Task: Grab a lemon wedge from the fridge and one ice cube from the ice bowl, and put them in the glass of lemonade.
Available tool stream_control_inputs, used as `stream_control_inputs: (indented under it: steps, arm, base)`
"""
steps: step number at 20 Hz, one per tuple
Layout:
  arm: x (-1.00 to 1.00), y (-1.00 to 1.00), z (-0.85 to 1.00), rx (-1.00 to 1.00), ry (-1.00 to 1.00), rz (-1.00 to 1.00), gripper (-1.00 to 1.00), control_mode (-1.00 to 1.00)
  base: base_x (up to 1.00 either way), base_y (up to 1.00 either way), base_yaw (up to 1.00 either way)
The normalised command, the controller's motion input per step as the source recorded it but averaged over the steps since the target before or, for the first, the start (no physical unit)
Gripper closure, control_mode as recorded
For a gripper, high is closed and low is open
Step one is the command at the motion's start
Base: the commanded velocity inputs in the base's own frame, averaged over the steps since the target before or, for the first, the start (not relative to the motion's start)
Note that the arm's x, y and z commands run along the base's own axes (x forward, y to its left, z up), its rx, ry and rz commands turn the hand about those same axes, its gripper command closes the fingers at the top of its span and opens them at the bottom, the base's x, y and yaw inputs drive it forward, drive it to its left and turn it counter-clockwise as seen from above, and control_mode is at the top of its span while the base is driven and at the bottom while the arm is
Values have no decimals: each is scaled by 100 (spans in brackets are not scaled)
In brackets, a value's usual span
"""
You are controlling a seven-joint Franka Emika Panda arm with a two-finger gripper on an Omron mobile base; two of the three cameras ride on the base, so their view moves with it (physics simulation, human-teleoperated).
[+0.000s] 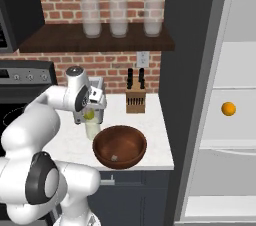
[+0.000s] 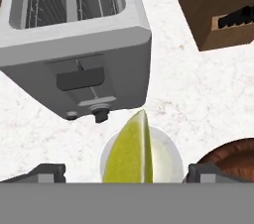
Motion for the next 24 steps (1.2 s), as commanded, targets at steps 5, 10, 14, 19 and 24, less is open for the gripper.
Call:
stream_control_inputs:
  steps: [5,10,14,19,24]
  arm:
    - [-5,-3,51,5,0,0,-100,-100]
    - [-32,0,27,2,-1,0,-100,-100]
    - [-42,0,21,1,-8,0,-100,-100]
    - [-42,0,2,0,-8,0,-100,-100]
    - [-34,0,0,0,-6,0,-100,-100]
  base:
    - [0,0,0]
    - [0,0,0]
    - [0,0,0]
    - [0,0,0]
    - [0,0,0]
